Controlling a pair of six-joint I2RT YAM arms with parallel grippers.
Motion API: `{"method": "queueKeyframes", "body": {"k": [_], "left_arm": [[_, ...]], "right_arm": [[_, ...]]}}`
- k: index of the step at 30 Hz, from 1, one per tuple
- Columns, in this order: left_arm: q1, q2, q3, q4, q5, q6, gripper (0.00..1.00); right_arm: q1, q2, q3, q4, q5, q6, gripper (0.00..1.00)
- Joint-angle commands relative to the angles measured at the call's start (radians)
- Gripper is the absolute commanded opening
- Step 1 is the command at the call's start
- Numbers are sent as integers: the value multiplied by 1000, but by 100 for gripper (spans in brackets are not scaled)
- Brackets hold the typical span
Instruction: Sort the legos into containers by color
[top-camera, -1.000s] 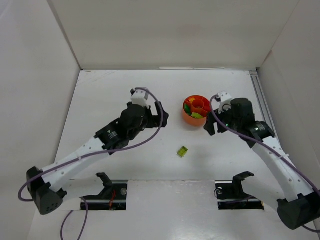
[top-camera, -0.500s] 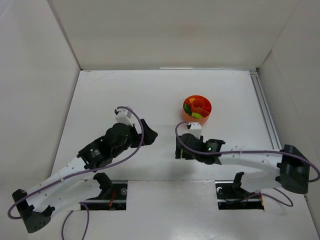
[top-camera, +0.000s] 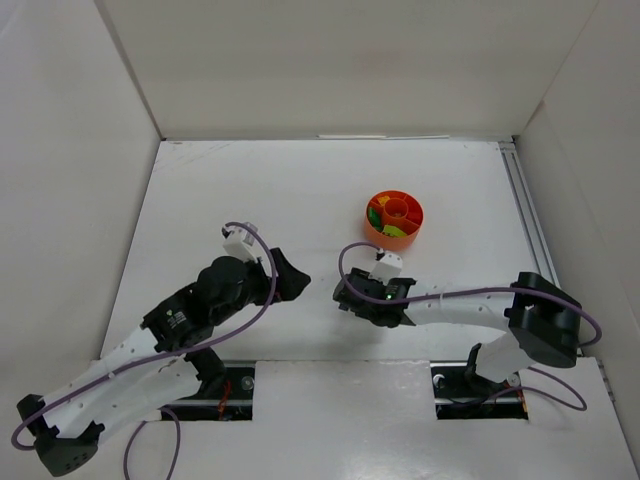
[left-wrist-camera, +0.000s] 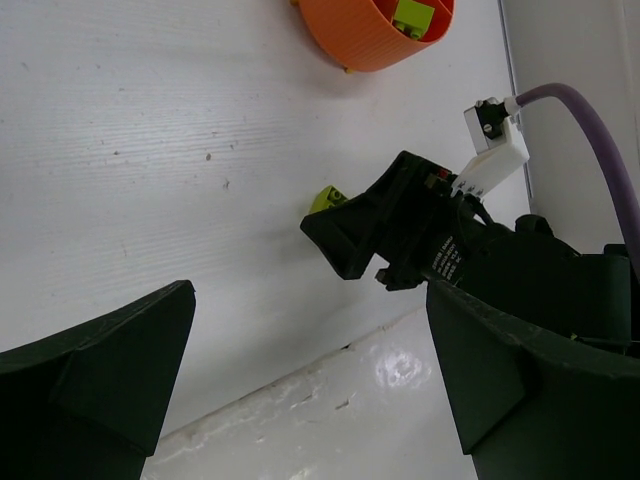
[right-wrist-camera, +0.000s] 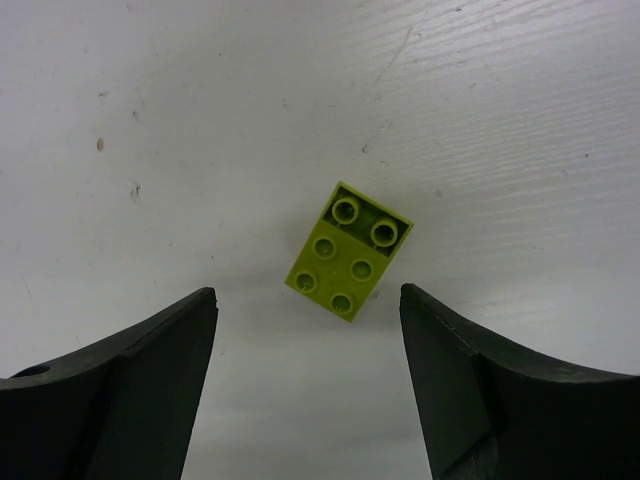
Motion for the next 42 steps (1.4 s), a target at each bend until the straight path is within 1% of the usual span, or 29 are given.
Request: {"method": "queueKeyframes", "body": {"k": [1, 2, 5, 7, 8, 10, 11, 12, 17, 18, 22, 25, 26, 27, 28, 30, 31, 33, 35, 36, 37, 38, 39, 40, 41, 42], "left_arm": [[3, -12, -4, 30, 28, 18, 100], [3, -3, -4, 30, 28, 18, 100], [3, 6, -4, 30, 37, 18, 100], [3, 6, -4, 30, 37, 18, 100], [3, 6, -13, 41, 37, 18, 100], [3, 6, -13, 53, 37, 27, 100], [3, 6, -13, 53, 48, 27, 100], [3, 16, -13, 53, 48, 38, 100], [3, 25, -13, 53, 59, 38, 100], [3, 25, -13, 53, 59, 38, 100], [3, 16, -13, 62, 68, 38, 100], [3, 16, -13, 62, 68, 38, 100], [3, 16, -13, 62, 68, 38, 100], [3, 16, -13, 62, 68, 38, 100], [3, 16, -13, 62, 58, 38, 100], [3, 16, -13, 62, 57, 38, 100], [3, 16, -13, 72, 45, 38, 100], [3, 25, -13, 72, 36, 47, 100], [3, 34, -2, 82, 21, 47, 100], [3, 45, -2, 91, 5, 47, 100], [3, 58, 8, 92, -4, 47, 100], [3, 59, 8, 111, -15, 67, 100], [3, 75, 21, 111, -15, 67, 100], [3, 94, 21, 125, -25, 80, 100], [3, 105, 33, 125, -25, 89, 100], [3, 114, 47, 140, -25, 99, 100]], "right_arm": [[6, -5, 13, -24, 71, 70, 78], [6, -5, 13, -33, 71, 70, 77], [6, 13, 13, -56, 80, 95, 77], [-12, 24, 13, -56, 80, 95, 72], [-13, 34, 13, -36, 80, 95, 68], [-49, 54, 27, -24, 80, 53, 68], [-58, 74, 27, -33, 71, 44, 64], [-59, 84, 39, -33, 71, 44, 62], [-91, 113, 49, -33, 71, 44, 61], [-91, 113, 49, -24, 71, 33, 52], [-91, 124, 61, -33, 81, 10, 32], [-91, 111, 98, -89, 126, -19, 20], [-91, 92, 108, -103, 168, -33, 19], [-91, 59, 124, -103, 195, -112, 17], [-91, 59, 124, -103, 218, -112, 17], [-91, -11, 138, -70, 300, -293, 16], [-91, -42, 138, -55, 322, -353, 16], [-91, -149, 110, 19, 400, -518, 16], [-101, -229, 42, 86, 451, -618, 18], [-118, -310, 15, 193, 463, -763, 18], [-137, -349, -14, 258, 447, -840, 20], [-193, -385, -76, 334, 410, -934, 20], [-224, -454, -107, 478, 367, -1097, 20], [-256, -484, -138, 548, 254, -1172, 20], [-332, -510, -167, 621, 174, -1257, 20], [-371, -534, -221, 686, 99, -1330, 18]]}}
